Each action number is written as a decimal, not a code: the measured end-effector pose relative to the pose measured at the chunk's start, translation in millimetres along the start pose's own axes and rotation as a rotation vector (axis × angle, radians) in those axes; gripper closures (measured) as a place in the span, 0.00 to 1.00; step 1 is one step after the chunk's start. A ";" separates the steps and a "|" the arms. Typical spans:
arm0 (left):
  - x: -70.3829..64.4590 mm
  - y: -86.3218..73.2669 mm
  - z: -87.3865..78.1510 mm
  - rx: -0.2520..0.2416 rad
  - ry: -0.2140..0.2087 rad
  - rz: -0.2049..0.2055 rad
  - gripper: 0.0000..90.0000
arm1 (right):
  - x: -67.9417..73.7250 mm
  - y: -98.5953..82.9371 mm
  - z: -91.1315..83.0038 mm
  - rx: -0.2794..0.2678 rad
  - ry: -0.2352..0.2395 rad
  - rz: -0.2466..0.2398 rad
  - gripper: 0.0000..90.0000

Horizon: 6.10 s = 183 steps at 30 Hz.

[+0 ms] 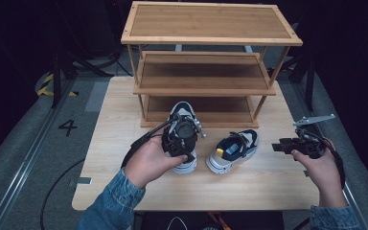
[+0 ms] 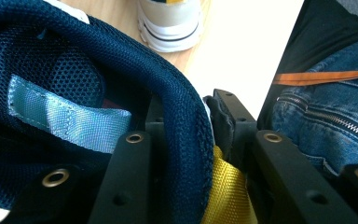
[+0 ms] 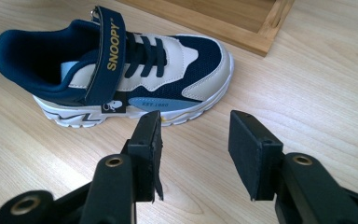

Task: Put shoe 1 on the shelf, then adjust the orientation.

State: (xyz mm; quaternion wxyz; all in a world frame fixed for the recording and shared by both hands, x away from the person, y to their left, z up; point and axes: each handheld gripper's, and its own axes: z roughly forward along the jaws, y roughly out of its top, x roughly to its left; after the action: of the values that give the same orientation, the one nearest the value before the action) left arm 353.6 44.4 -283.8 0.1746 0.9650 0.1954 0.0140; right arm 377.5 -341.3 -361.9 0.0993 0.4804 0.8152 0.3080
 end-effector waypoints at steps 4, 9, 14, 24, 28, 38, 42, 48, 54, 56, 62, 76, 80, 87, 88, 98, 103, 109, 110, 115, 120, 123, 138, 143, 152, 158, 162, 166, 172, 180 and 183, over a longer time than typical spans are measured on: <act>-0.3 4.6 -11.6 -0.014 0.009 0.013 0.78 | 1.5 -0.9 5.3 0.020 0.004 -0.005 0.61; 2.0 10.0 -26.0 -0.030 0.013 0.025 0.78 | 1.5 -2.1 7.8 0.027 0.001 -0.006 0.61; 7.6 14.6 -37.3 -0.055 0.021 0.033 0.78 | 0.8 -3.9 9.4 0.035 -0.002 0.000 0.61; 34.0 31.2 -57.5 -0.100 0.034 0.027 0.78 | -1.8 -10.4 7.6 0.038 -0.012 0.011 0.61; 42.9 37.2 -60.9 -0.103 0.052 0.040 0.78 | -2.0 -12.3 6.3 0.041 -0.014 0.015 0.61; 78.7 57.3 -63.7 -0.117 0.087 0.066 0.78 | -3.6 -18.3 1.3 0.038 -0.022 0.027 0.61; 93.5 64.3 -61.8 -0.119 0.108 0.076 0.78 | -3.5 -19.1 0.3 0.037 -0.023 0.025 0.61; 110.4 72.9 -57.0 -0.115 0.124 0.100 0.78 | -3.8 -19.3 -0.3 0.034 -0.021 0.026 0.61; 129.9 81.1 -48.6 -0.119 0.102 0.113 0.77 | -4.0 -19.3 -0.8 0.033 -0.019 0.025 0.61; 134.9 83.8 -47.2 -0.116 0.102 0.102 0.77 | -4.2 -19.5 -1.1 0.031 -0.018 0.027 0.61; 145.6 88.1 -43.7 -0.119 0.102 0.089 0.77 | -4.4 -19.8 -3.3 0.023 -0.018 0.026 0.61; 146.6 98.1 -39.5 -0.109 0.149 0.103 0.71 | -0.5 -18.0 -8.8 0.003 -0.024 0.010 0.59; 144.4 97.7 -43.2 -0.189 0.259 0.133 0.55 | -0.4 -17.8 -8.7 -0.001 -0.021 0.005 0.59; 141.9 96.8 -44.1 -0.215 0.276 0.125 0.52 | 0.3 -17.5 -8.4 0.003 -0.022 0.003 0.58; 141.1 96.6 -44.8 -0.214 0.280 0.128 0.52 | 0.5 -17.4 -8.2 0.002 -0.020 0.002 0.58; 129.0 85.7 -54.9 -0.389 0.317 0.062 0.49 | 1.3 -15.7 -4.8 0.010 -0.017 0.000 0.58; 115.9 79.9 -67.8 -0.433 0.361 0.044 0.39 | 3.1 -12.5 -1.8 0.011 -0.010 -0.011 0.58; 93.3 66.2 -82.4 -0.477 0.385 0.004 0.38 | 4.0 -9.0 -0.2 0.008 -0.005 -0.016 0.58; 87.4 62.4 -85.0 -0.475 0.384 -0.012 0.42 | 4.3 -8.3 -0.2 0.009 -0.003 -0.017 0.58; 68.5 49.4 -86.2 -0.476 0.392 -0.058 0.59 | 6.0 -5.3 0.9 0.009 0.000 -0.026 0.58; 66.2 40.6 -67.5 -0.462 0.352 -0.117 0.83 | 7.9 -3.7 1.7 0.008 0.004 -0.034 0.58; 74.2 38.3 -54.5 -0.470 0.327 -0.157 0.91 | 7.7 -3.9 1.3 0.008 0.002 -0.034 0.58; 104.2 29.3 -28.8 -0.537 0.334 -0.276 0.99 | 9.6 -2.7 1.8 0.011 -0.008 -0.033 0.58; 111.4 32.7 -25.4 -0.536 0.379 -0.292 0.99 | 7.2 -4.8 1.8 0.013 -0.005 -0.026 0.58; 133.5 43.0 -13.4 -0.539 0.416 -0.279 0.89 | 6.9 -4.6 0.8 0.007 -0.001 -0.031 0.58; 140.6 47.5 -9.4 -0.573 0.384 -0.304 0.89 | 6.6 -4.6 1.4 0.009 0.002 -0.029 0.58; 144.0 50.2 -7.6 -0.580 0.384 -0.300 0.88 | 6.5 -4.6 1.4 0.008 0.002 -0.028 0.58; 144.1 50.5 -7.0 -0.587 0.372 -0.300 0.79 | 7.1 -4.3 1.3 0.007 0.002 -0.033 0.58; 126.8 45.1 -14.3 -0.568 0.372 -0.287 0.59 | 8.7 -3.9 1.5 0.012 0.007 -0.034 0.57; 103.4 15.6 -27.3 -0.539 0.349 -0.269 0.45 | 23.5 1.5 -2.2 0.014 0.013 -0.072 0.55; 96.4 3.3 -27.8 -0.507 0.345 -0.257 0.42 | 30.7 3.8 -1.2 0.023 0.018 -0.089 0.55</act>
State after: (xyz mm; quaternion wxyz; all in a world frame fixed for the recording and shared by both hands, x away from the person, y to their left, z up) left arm 441.2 87.5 -260.6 0.3739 0.8417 0.3325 0.2031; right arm 363.8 -314.6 -354.6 0.0999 0.4418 0.8401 0.2982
